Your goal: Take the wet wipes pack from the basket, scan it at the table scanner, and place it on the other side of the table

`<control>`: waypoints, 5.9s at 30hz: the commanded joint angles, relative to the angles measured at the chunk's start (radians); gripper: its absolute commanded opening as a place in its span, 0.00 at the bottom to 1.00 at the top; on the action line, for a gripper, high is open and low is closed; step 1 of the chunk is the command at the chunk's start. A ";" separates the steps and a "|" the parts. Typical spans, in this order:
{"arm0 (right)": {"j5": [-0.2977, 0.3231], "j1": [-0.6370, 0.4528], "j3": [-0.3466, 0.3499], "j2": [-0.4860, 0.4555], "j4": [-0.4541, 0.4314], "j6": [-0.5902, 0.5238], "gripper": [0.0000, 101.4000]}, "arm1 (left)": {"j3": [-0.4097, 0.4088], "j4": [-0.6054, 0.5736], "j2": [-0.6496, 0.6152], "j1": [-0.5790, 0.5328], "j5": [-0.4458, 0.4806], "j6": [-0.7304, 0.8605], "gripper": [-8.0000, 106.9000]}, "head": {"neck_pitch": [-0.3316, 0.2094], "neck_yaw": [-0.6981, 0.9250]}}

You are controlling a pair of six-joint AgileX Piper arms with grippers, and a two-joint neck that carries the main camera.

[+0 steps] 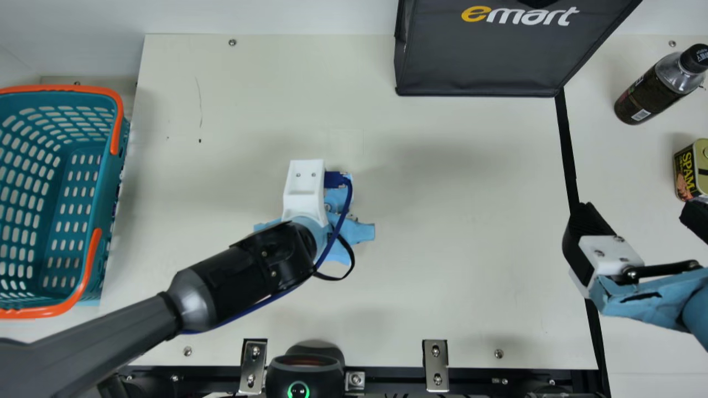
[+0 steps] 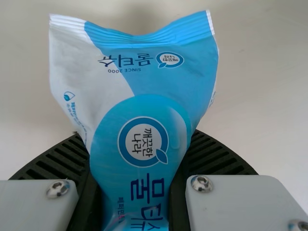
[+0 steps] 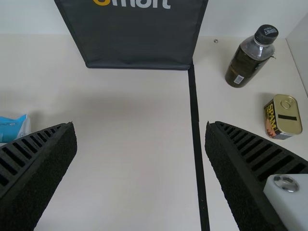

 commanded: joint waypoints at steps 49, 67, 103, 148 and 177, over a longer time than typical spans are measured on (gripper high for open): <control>0.000 0.000 0.000 0.000 0.000 0.000 0.94 | -0.521 -0.148 0.364 -0.064 0.114 -0.142 0.67 | -0.027 0.000; -0.001 0.000 0.000 0.000 0.000 0.000 0.94 | -0.113 -0.525 0.047 0.167 -0.244 0.246 0.85 | -0.027 0.000; -0.001 0.000 0.000 0.000 0.000 0.000 0.94 | 0.198 -0.772 -0.606 0.853 0.169 1.435 0.85 | -0.027 0.000; -0.012 0.085 0.089 0.128 0.142 -0.111 0.94 | -0.049 -0.510 -0.846 0.907 0.493 1.203 0.85 | -0.027 0.000; -0.192 0.362 -0.020 0.699 0.112 0.116 0.94 | -0.049 -0.510 -0.846 0.907 0.493 1.203 0.85 | -0.027 0.000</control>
